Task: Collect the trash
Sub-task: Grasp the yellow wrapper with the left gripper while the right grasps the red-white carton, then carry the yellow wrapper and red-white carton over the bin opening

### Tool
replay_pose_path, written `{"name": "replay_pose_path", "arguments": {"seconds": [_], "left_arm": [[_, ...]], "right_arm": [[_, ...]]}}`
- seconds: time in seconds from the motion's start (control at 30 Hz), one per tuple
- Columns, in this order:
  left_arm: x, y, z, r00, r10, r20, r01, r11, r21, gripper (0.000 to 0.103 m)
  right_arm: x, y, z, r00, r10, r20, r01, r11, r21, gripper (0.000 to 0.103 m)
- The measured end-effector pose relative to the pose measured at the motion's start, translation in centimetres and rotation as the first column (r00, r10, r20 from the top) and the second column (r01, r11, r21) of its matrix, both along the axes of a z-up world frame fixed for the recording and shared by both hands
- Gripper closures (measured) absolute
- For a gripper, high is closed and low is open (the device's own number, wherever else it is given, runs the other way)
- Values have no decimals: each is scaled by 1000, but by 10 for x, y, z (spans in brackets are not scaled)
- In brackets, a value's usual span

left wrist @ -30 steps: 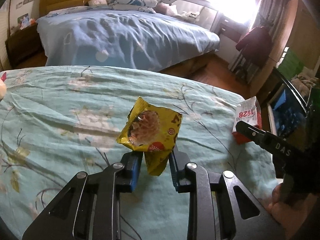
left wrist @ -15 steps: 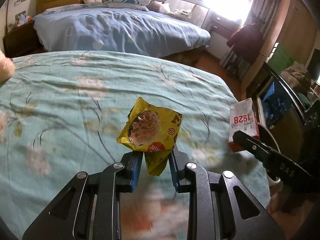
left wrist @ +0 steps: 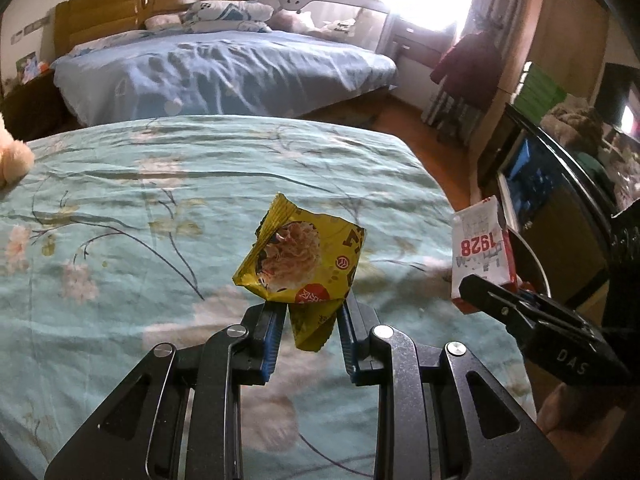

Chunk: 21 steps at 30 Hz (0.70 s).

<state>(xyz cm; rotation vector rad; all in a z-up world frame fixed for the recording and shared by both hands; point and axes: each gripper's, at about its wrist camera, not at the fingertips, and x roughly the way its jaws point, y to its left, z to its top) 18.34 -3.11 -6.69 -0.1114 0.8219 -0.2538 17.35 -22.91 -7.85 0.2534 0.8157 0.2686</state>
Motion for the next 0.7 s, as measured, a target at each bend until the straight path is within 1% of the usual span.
{"name": "replay_pose_path", "arguments": {"seconds": [0.4, 0.7], "left_arm": [[-25, -27, 13, 998, -52, 34, 51, 998, 26, 79], [-39, -46, 16, 994, -96, 46, 94, 995, 46, 79]], "right_arm": [[-33, -17, 10, 999, -22, 28, 22, 1000, 11, 65], [-49, -28, 15, 998, -43, 42, 42, 999, 17, 65]]}}
